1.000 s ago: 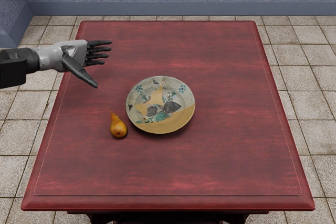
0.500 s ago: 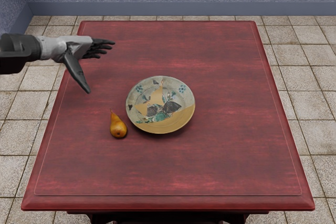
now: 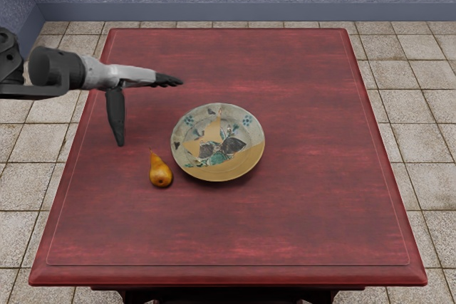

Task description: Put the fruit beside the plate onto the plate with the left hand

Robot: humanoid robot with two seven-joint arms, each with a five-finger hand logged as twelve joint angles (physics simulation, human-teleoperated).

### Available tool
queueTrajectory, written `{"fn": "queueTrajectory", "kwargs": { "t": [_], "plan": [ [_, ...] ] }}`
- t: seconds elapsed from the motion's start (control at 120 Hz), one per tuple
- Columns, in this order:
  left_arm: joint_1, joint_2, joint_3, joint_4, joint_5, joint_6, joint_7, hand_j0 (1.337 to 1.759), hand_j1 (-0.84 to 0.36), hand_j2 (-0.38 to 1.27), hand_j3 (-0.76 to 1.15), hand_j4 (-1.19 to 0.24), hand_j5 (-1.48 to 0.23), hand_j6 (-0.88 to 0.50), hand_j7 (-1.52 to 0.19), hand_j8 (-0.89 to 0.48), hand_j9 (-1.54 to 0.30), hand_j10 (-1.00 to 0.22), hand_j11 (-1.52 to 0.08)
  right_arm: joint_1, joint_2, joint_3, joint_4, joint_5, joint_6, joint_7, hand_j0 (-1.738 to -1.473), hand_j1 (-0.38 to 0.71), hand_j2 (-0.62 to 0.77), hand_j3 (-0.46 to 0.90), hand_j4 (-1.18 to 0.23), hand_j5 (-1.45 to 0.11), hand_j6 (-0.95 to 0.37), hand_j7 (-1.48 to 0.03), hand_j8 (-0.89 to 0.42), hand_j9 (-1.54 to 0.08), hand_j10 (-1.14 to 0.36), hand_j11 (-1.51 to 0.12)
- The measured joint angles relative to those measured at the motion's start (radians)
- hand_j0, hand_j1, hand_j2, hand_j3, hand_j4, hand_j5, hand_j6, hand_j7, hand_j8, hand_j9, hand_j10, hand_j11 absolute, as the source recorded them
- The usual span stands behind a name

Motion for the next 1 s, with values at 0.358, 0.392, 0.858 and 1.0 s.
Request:
{"fn": "queueTrajectory", "kwargs": {
  "t": [0.358, 0.392, 0.858, 1.0],
  "plan": [
    [-0.111, 0.128, 0.204, -0.180, 0.050, 0.000, -0.023, 1.658, 0.35, 0.00, 0.00, 0.00, 0.00, 0.00, 0.00, 0.00, 0.00, 0.00, 0.00, 0.000, 0.000, 0.000, 0.000, 0.000, 0.000, 0.000, -1.658, -0.32, 0.00, 0.00, -0.02, -0.03, -0.02, -0.03, -0.02, -0.03, -0.02, -0.03],
    [-0.131, 0.128, 0.235, -0.185, 0.052, 0.000, -0.026, 1.658, 0.35, 0.00, 0.00, 0.00, 0.00, 0.00, 0.00, 0.00, 0.00, 0.00, 0.00, 0.000, 0.000, 0.000, 0.000, 0.000, 0.000, 0.000, -1.658, -0.32, 0.00, 0.00, -0.02, -0.03, -0.02, -0.03, -0.02, -0.03, -0.02, -0.03],
    [-0.230, 0.127, 0.425, -0.272, 0.079, 0.000, -0.058, 1.658, 0.35, 0.00, 0.00, 0.00, 0.00, 0.00, 0.00, 0.00, 0.00, 0.00, 0.00, 0.000, 0.000, 0.000, 0.000, 0.000, 0.000, 0.000, -1.658, -0.32, 0.00, 0.00, -0.02, -0.03, -0.02, -0.03, -0.02, -0.03, -0.02, -0.03],
    [-0.235, 0.128, 0.453, -0.290, 0.101, 0.000, -0.058, 1.658, 0.35, 0.00, 0.00, 0.00, 0.00, 0.00, 0.00, 0.00, 0.00, 0.00, 0.00, 0.000, 0.000, 0.000, 0.000, 0.000, 0.000, 0.000, -1.658, -0.32, 0.00, 0.00, -0.02, -0.03, -0.02, -0.03, -0.02, -0.03, -0.02, -0.03]
  ]
}}
